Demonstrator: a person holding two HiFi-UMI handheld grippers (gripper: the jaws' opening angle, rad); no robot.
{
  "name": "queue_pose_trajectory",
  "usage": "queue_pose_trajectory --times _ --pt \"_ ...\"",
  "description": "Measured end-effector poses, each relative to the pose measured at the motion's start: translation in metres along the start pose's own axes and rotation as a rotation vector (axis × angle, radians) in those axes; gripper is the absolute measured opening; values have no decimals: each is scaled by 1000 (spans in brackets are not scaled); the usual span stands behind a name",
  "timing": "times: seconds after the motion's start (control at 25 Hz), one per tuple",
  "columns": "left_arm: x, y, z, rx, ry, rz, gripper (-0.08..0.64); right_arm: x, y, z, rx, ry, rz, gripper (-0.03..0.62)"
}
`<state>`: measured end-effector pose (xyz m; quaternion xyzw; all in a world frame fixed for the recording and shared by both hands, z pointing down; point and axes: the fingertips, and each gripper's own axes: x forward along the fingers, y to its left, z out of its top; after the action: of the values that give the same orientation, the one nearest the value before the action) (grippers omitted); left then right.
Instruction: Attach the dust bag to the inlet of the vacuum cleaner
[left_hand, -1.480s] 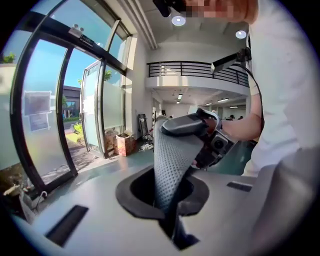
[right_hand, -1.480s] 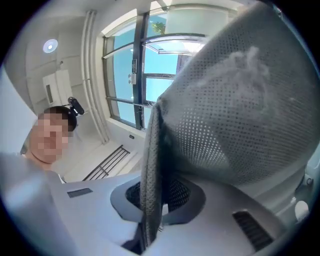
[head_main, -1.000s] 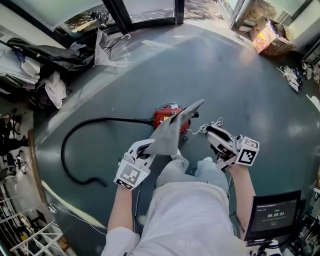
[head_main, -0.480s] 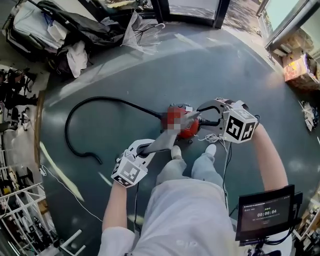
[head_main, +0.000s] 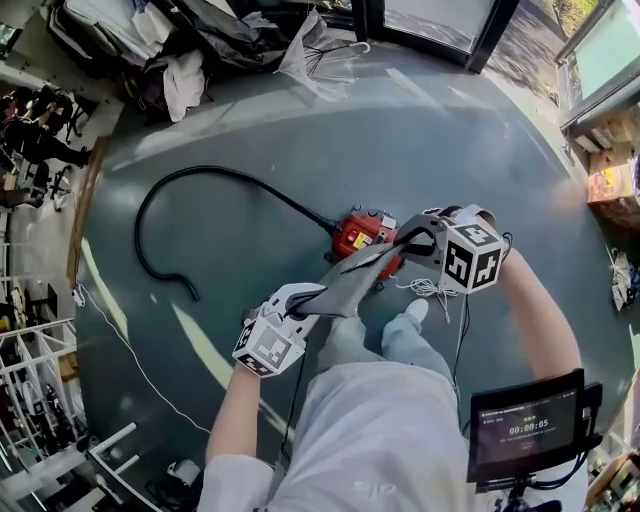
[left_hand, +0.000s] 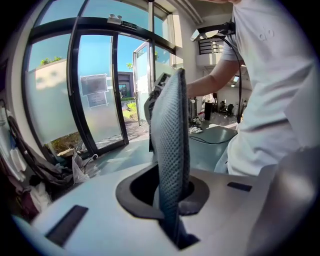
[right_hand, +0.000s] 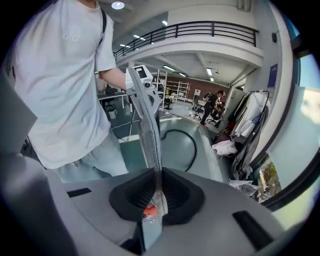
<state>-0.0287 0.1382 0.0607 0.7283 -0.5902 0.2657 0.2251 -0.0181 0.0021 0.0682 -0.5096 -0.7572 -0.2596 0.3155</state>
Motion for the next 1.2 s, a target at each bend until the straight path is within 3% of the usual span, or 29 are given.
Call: queue_pose_trajectory --times 0.12,0.28,0.4,0.48,0.6,0.68,0.76,0.92,0.96,1.08,1.2 --pt "7 -13 -9 -67 4 -40 25 0 15 -20 -56 92 -27 34" --pt "29 -25 -1 -170 -34 -100 114 -5 34 -77 -55 222 -27 32" --pt "75 -33 1 -213 -42 -110 172 0 54 -124 -119 344 -38 32" --pt "118 -46 4 -204 -40 -143 196 7 68 -155 -158 411 -37 31" --pt "190 -83 4 -139 -24 -208 220 17 90 -192 -146 432 -11 31" --pt "236 -106 -3 -106 -25 -206 241 23 105 -207 -121 424 4 31" --pt "276 -119 -13 -123 -41 -182 247 28 120 -221 -130 419 23 29" --pt "328 -145 -36 -166 -93 -164 243 43 148 -257 -124 408 16 29" --pt "340 -151 -44 -170 -100 -158 223 49 154 -271 -119 416 18 29" --pt "376 -164 -74 -196 -87 -126 69 74 176 -314 -104 435 46 29" --pt "415 -171 -110 -251 -48 -123 52 106 192 -354 -105 444 89 29"
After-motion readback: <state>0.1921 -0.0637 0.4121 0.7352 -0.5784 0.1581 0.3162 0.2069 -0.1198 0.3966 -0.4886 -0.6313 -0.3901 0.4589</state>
